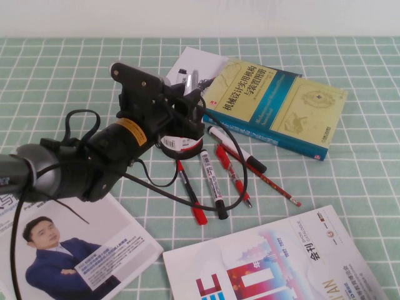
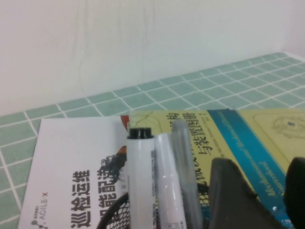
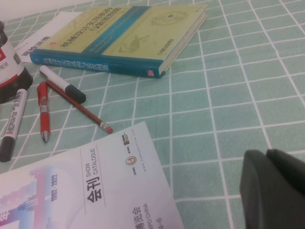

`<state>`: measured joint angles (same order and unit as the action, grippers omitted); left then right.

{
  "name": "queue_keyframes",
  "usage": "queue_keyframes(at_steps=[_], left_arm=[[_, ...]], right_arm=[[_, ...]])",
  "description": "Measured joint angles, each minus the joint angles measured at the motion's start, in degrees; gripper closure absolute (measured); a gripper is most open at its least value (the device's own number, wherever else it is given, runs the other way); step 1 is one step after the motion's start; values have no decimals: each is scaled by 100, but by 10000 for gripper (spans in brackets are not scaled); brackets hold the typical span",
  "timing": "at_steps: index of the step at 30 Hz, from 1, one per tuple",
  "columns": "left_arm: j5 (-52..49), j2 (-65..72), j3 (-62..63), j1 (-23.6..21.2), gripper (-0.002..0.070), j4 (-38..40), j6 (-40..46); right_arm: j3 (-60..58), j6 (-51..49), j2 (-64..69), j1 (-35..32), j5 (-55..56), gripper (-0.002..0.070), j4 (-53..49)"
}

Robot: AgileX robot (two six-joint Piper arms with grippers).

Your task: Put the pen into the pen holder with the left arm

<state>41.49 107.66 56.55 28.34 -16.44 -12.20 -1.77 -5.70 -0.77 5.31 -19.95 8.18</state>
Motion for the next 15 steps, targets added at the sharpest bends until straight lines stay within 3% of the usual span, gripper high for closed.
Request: queue_keyframes(at_steps=[5, 10, 15], left_arm=[[-597, -438, 0, 0, 463, 0, 152], [-2201, -1583, 0, 0, 627, 0, -80], [-3381, -2833, -251, 0, 669, -87, -190]], right_arm=[[0, 0, 0, 0, 0, 696, 0], [0, 0, 0, 0, 0, 696, 0], [0, 0, 0, 0, 0, 696, 0]])
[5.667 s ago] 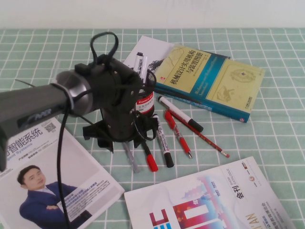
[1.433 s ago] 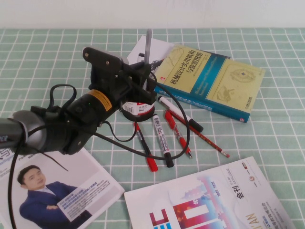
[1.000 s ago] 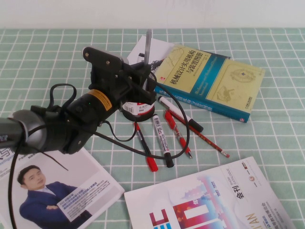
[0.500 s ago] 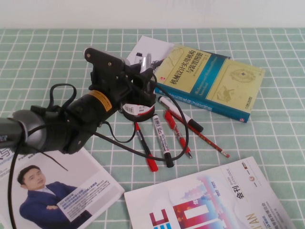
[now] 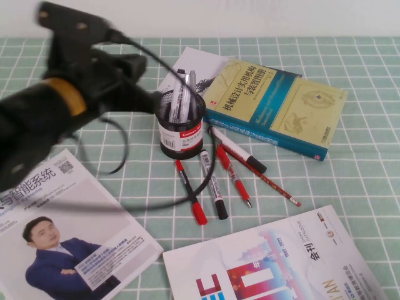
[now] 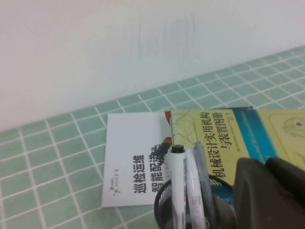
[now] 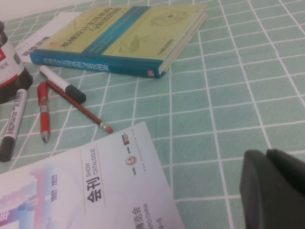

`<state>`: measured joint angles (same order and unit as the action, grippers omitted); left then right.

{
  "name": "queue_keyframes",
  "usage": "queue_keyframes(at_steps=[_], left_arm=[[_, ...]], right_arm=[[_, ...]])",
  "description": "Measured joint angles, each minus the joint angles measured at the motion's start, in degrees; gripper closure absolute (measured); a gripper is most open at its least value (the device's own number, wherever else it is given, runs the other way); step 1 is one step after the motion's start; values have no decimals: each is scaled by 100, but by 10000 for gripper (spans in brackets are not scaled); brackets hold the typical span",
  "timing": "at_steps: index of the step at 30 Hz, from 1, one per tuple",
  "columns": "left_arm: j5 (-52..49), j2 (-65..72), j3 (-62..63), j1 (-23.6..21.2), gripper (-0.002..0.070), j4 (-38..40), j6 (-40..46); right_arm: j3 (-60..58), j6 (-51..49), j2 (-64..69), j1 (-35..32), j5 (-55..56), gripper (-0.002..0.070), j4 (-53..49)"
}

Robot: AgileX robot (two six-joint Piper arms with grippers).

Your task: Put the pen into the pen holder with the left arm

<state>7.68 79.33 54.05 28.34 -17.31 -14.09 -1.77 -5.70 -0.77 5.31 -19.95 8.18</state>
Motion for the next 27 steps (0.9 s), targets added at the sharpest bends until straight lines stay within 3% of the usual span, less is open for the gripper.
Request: queue_keyframes(at_steps=[12, 22, 27], left_arm=[[-852, -2542, -1970, 0, 675, -125, -602], [-2169, -3077, -2121, 0, 675, -130, -623], [-2229, -3457, -2311, 0, 675, -403, -674]], right_arm=[[0, 0, 0, 0, 0, 696, 0], [0, 0, 0, 0, 0, 696, 0], [0, 0, 0, 0, 0, 696, 0]])
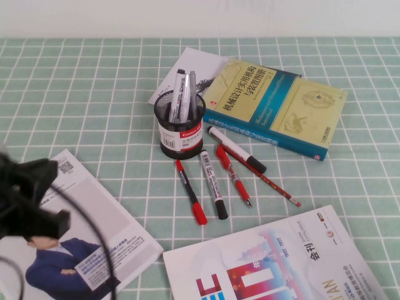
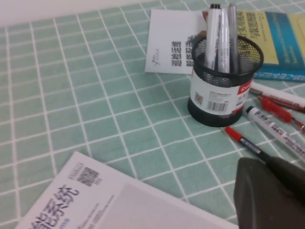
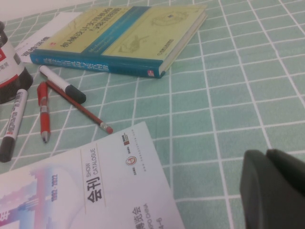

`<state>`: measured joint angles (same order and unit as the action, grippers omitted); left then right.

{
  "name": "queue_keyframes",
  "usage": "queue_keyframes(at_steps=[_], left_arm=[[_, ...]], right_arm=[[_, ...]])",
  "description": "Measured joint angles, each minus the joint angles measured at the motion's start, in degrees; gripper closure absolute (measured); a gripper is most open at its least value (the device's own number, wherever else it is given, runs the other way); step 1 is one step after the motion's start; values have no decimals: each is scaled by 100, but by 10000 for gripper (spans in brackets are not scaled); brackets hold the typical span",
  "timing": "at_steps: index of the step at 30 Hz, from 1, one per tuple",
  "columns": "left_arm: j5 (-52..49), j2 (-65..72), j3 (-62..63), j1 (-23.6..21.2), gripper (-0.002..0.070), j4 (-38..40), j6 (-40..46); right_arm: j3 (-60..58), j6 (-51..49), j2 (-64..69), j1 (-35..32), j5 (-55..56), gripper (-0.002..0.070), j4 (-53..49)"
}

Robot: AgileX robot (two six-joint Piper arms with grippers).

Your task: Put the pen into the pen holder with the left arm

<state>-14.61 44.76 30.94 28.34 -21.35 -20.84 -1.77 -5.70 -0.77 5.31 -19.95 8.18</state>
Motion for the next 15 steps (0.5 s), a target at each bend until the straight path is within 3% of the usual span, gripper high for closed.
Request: queue_keyframes(at_steps=[6, 12, 15], left_arm=[[123, -1356, -714, -280, 675, -595, -443], [451, -3006, -1708, -1102, 675, -693, -403], [540, -3842, -2259, -1443, 675, -382, -69]], right_arm=[[0, 0, 0, 0, 0, 696, 0], [0, 0, 0, 0, 0, 696, 0], [0, 0, 0, 0, 0, 696, 0]])
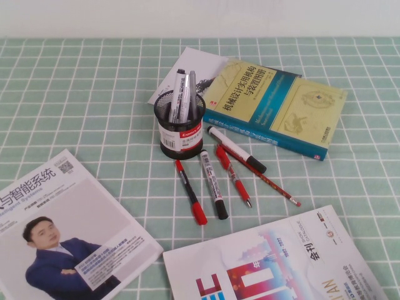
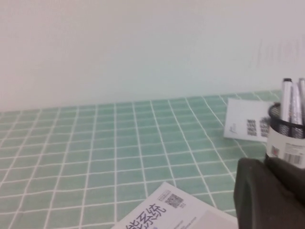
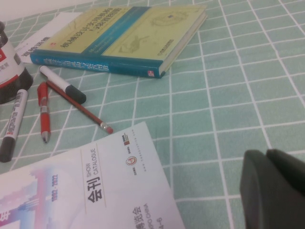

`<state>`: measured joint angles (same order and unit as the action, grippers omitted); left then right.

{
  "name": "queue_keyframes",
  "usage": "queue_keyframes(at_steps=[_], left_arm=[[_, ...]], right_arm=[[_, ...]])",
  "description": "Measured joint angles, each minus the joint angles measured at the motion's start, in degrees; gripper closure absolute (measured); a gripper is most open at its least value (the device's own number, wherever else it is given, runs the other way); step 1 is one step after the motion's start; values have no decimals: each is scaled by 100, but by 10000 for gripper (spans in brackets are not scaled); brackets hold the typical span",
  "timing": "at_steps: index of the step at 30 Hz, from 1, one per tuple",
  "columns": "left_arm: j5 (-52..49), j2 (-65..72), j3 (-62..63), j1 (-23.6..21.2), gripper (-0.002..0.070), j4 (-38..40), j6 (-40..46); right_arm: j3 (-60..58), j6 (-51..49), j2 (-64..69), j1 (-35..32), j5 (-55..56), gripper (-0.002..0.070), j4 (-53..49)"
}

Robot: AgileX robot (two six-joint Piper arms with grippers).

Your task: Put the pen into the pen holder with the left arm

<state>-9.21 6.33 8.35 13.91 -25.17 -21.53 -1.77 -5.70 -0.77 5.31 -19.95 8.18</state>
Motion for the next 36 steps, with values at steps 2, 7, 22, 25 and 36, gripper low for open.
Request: queue_keyframes(at_steps=[2, 7, 22, 25, 36], left_arm=[[111, -491, -342, -202, 675, 543, 498], [629, -677, -930, -545, 675, 1699, 1584], [-1152, -687, -978, -959, 675, 2183, 1709], [-1194, -687, -978, -959, 675, 2183, 1709], [-1231, -687, -970, -959, 676, 2162, 1709]], right_arm=[[0, 0, 0, 0, 0, 696, 2], [-9, 0, -10, 0, 13, 696, 13], [-9, 0, -10, 0, 22, 696, 13], [-9, 0, -10, 0, 22, 694, 13], [-9, 0, -10, 0, 22, 694, 13]])
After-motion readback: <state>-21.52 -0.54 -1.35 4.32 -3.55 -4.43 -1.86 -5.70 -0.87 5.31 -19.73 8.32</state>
